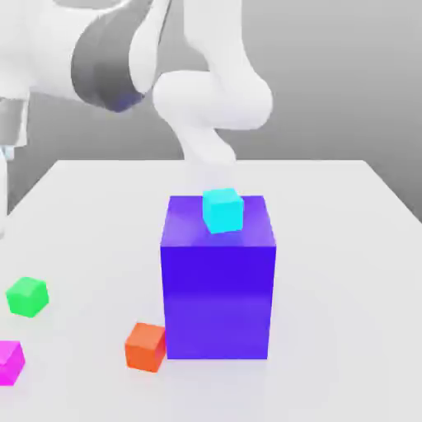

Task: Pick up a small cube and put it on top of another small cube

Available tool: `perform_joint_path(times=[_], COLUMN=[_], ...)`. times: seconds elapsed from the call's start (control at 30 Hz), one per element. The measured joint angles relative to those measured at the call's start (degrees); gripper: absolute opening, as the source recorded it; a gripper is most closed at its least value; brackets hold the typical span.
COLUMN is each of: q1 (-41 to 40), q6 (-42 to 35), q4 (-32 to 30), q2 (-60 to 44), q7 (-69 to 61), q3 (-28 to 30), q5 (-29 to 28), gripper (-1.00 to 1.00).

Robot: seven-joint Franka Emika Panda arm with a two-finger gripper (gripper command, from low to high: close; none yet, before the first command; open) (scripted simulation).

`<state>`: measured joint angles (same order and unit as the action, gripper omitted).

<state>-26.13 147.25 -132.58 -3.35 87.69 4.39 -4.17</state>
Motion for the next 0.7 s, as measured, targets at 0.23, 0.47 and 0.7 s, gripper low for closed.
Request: perform_joint_path(times=[0.23,0.47,0.7], q1=[-4.6,-7.0,-6.9], q6=[4.7,12.6,11.4], q4=[-0.3,1.7,1.4], q2=[-14.4,-25.8,-24.2], q7=[6.2,5.5,5.8], q3=[2.1,0.3,0.5], q5=[7.5,10.8,10.4], gripper=[0.00,-1.00,-1.00])
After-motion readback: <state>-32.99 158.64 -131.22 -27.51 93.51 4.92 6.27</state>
